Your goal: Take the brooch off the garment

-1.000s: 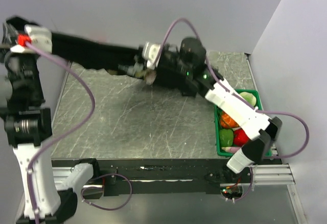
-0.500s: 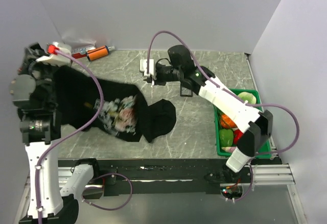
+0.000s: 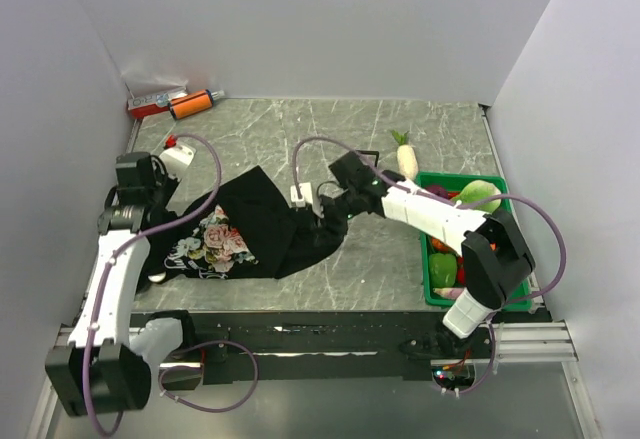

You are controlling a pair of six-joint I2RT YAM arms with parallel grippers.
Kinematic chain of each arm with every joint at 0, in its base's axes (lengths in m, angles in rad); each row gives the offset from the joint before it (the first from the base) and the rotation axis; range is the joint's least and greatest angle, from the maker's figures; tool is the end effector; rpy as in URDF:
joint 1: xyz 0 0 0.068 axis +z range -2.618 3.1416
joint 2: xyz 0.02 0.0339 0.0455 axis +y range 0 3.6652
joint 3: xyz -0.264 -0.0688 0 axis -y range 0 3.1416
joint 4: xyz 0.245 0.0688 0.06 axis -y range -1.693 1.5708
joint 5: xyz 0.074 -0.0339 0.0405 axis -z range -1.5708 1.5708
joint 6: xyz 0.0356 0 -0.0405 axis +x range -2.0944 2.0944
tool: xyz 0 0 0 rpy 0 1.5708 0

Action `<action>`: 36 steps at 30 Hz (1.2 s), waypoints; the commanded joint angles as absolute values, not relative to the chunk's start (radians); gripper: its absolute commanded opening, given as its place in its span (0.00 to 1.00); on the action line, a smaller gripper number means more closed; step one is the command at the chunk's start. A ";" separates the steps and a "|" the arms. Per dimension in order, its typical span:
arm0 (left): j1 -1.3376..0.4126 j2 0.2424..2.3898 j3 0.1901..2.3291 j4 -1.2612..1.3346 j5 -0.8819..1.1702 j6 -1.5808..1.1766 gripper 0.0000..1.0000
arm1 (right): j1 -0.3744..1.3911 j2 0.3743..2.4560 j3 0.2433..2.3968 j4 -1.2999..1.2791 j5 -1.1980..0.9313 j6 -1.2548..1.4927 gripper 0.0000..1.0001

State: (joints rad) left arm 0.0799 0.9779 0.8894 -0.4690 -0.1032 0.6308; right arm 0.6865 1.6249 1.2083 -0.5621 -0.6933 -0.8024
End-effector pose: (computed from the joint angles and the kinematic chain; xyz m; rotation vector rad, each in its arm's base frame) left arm 0.2137 0.0208 0.3127 0.5304 2.1053 0.5241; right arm 0.2479 0.2326 0.2487 -1.8181 1.5837 0.8220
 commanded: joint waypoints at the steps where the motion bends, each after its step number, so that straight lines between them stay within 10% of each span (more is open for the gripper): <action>1: 0.083 1.046 0.986 -0.537 0.018 0.440 0.01 | 0.750 1.610 1.189 -0.442 -0.766 -0.631 0.50; 6: 0.084 1.034 0.947 -0.575 0.067 0.425 0.01 | 0.729 1.810 1.279 -0.255 -0.793 -0.161 0.52; 17: 0.084 0.989 0.960 -0.620 0.054 0.437 0.01 | 0.735 2.025 1.456 -0.305 -0.706 -0.132 0.56; 28: 0.083 0.994 0.956 -0.606 0.038 0.442 0.01 | 0.732 2.065 1.566 -0.394 -0.663 -0.224 0.08; 36: 0.084 1.000 0.954 -0.603 0.031 0.453 0.01 | 0.735 2.080 1.566 -0.448 -0.591 -0.207 0.44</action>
